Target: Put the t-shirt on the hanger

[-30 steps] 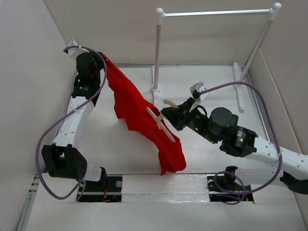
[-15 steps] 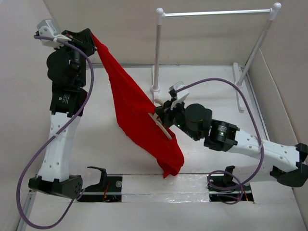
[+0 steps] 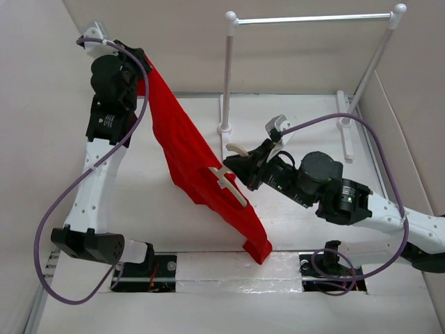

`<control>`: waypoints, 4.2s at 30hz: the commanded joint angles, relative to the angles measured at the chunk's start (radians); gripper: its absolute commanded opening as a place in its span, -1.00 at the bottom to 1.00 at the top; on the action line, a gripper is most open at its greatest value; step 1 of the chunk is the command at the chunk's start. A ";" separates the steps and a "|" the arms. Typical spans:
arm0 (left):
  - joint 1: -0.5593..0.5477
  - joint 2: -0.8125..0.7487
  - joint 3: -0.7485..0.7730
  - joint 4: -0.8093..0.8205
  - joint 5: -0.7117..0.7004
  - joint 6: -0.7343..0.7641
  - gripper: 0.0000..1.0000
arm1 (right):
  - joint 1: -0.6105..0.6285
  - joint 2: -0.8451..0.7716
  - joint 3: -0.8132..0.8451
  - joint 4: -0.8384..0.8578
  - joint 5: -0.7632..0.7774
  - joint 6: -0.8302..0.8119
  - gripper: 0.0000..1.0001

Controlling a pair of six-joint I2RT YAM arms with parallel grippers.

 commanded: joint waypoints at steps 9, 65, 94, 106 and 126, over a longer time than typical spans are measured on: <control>0.007 0.049 -0.009 -0.037 -0.055 0.015 -1.00 | 0.020 0.022 0.090 -0.013 0.011 -0.023 -1.00; -0.407 -0.292 -0.809 0.517 0.459 -0.308 -0.13 | -0.335 0.353 0.459 -0.186 0.033 -0.027 -1.00; -0.407 -0.313 -0.975 0.774 0.455 -0.480 -1.00 | -0.292 0.268 0.225 -0.085 -0.042 0.067 -0.20; -0.407 -0.310 -0.969 0.799 0.487 -0.512 -1.00 | -0.243 0.021 -0.031 -0.051 -0.081 0.084 -0.64; -0.407 -0.341 -0.951 0.764 0.505 -0.515 -1.00 | -0.182 0.159 -0.022 -0.107 0.114 0.058 -0.23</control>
